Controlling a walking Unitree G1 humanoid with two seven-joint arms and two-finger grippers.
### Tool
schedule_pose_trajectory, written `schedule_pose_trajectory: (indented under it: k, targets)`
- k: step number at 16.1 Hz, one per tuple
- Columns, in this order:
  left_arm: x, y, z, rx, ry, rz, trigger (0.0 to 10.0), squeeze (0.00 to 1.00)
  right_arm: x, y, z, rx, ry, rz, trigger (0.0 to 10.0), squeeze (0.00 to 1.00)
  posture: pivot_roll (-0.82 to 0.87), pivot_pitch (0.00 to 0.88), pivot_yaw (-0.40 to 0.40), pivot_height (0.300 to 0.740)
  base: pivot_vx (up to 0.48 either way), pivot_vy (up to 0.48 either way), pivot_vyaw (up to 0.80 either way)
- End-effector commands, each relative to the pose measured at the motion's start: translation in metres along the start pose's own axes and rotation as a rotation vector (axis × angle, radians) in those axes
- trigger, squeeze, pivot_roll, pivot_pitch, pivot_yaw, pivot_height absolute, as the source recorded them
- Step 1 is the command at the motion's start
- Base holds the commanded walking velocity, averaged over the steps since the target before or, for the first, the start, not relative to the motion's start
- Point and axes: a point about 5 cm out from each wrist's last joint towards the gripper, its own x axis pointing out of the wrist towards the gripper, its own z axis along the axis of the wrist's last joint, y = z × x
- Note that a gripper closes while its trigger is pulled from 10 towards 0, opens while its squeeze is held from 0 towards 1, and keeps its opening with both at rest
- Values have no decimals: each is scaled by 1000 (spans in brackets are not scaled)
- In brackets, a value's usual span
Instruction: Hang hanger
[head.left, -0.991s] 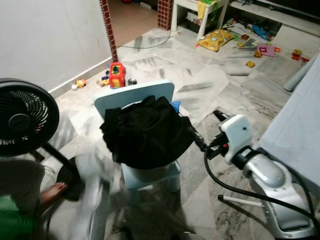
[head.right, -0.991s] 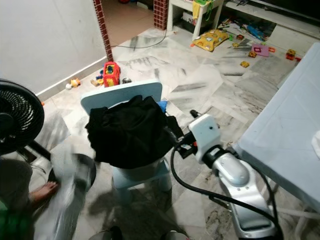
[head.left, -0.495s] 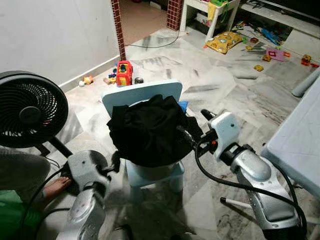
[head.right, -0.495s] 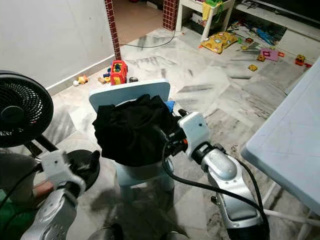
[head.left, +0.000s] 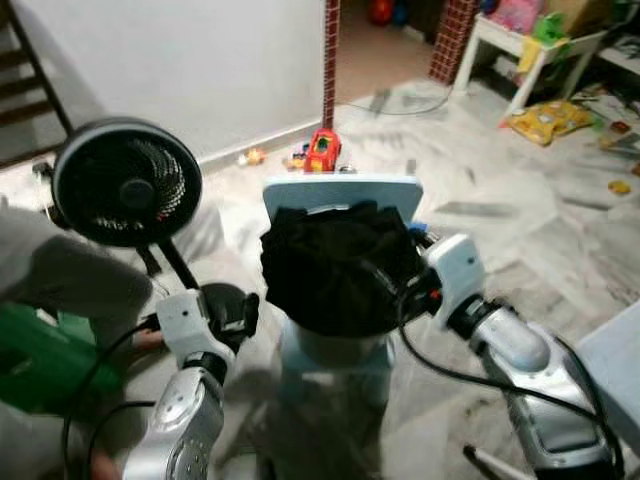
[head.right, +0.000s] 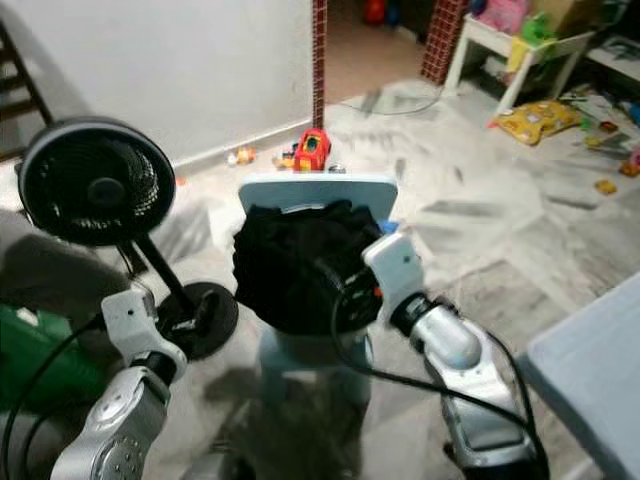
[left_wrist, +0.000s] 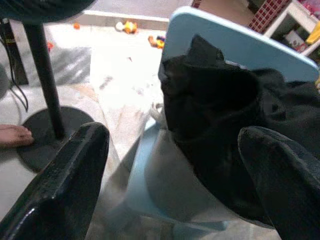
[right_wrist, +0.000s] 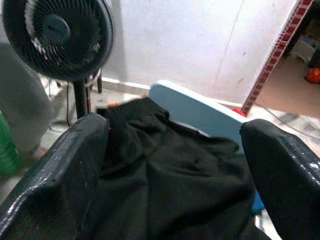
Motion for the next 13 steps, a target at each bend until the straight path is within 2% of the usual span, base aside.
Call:
schedule_pose_trajectory:
  k: [1,2,4,7,8,12,13]
  targets:
    - [1,1,-1,-2,13,6,10000,0,1,0,4,-5,-17,13,10000,0,-127,133,-31,740,0,0,0]
    - [0,2,-1,-8,4,24,10000,0,3,-1,4,-4,-20,11,10000,0,-122,132,-35,740,0,0,0]
    - [-2,6,0,49,5,43,10000,0,5,-2,3,-2,-22,6,10000,0,-109,129,-42,740,0,0,0]
    - [-15,12,5,155,-32,-3,10000,0,6,-2,0,9,-17,-7,10000,0,-74,125,-59,740,0,0,0]
    - [-16,14,4,160,-34,6,10000,0,7,-2,-1,9,-15,-9,10000,0,-70,122,-61,740,0,0,0]
    - [-4,2,6,72,-60,55,10000,0,12,-2,3,6,-30,-8,10000,0,-84,110,-73,740,0,0,0]
    - [-4,1,4,28,-54,71,10000,0,12,-2,3,3,-31,-2,10000,0,-85,112,-81,740,0,0,0]
